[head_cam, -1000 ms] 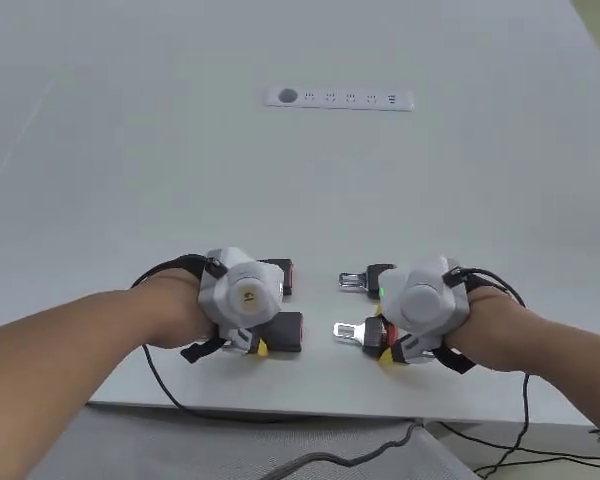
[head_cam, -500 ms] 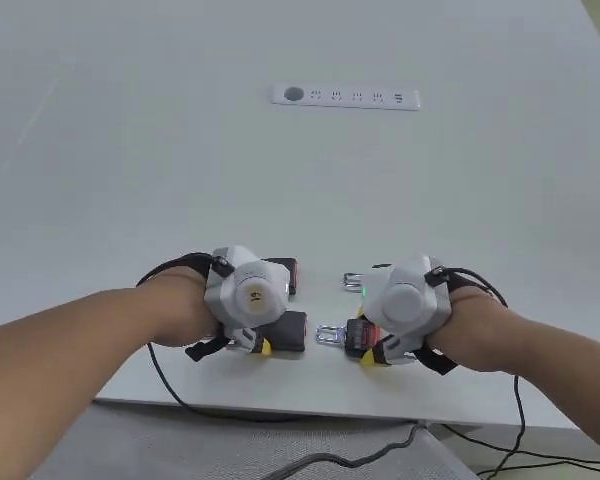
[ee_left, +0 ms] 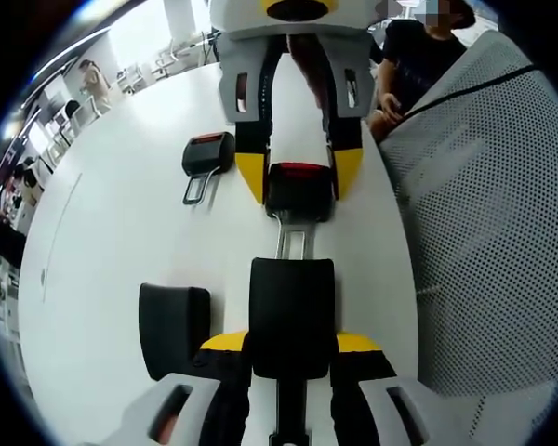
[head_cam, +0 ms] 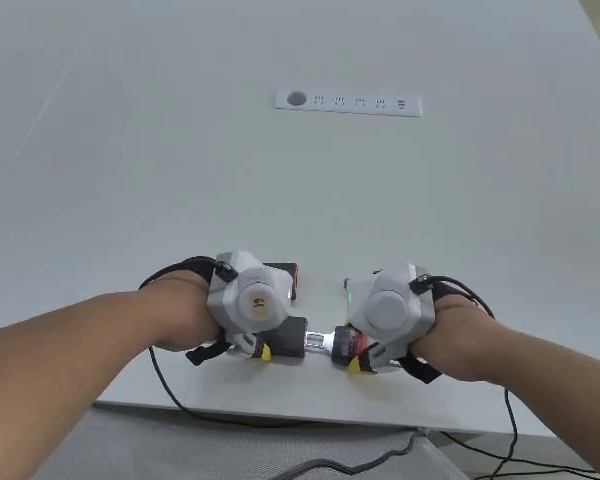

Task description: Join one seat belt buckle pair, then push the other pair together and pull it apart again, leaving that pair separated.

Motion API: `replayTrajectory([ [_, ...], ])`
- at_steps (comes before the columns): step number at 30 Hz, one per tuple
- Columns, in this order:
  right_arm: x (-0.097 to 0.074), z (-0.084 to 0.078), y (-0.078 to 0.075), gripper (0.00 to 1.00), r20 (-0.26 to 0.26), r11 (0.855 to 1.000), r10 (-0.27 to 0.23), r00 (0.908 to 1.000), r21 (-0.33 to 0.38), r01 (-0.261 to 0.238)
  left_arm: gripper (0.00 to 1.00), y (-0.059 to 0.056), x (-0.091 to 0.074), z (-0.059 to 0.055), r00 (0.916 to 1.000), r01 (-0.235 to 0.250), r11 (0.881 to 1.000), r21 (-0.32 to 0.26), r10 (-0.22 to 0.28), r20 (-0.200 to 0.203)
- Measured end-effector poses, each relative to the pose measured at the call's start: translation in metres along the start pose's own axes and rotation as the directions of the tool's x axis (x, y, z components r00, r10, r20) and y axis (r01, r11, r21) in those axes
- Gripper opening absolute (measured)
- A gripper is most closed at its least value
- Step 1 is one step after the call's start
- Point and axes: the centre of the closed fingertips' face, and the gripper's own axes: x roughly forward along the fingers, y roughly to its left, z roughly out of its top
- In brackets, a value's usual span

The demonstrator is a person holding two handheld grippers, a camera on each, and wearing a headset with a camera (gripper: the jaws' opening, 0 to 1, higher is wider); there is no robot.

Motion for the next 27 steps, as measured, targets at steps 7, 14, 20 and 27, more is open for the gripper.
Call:
replayTrajectory([
  [7,0.004,0.005,0.0,0.33,0.004,1.0,0.009,1.0,-0.026,-0.009,0.33,0.0,0.001,0.0,1.0,0.005,1.0,0.013,-0.004,-0.006],
  [14,0.008,0.01,-0.002,0.33,0.006,0.999,0.014,0.9999,-0.047,-0.013,0.33,0.0,0.0,0.0,1.0,0.006,1.0,0.016,-0.006,0.004],
  [20,0.008,0.012,-0.003,0.32,0.017,0.999,0.001,0.9998,-0.039,0.0,0.33,0.0,0.001,0.0,0.9998,0.006,1.0,0.019,-0.007,0.019],
  [27,0.01,0.015,-0.005,0.31,0.024,1.0,-0.015,0.9996,-0.02,0.015,0.33,0.0,0.0,0.001,0.9996,0.004,1.0,0.01,-0.004,0.03],
])
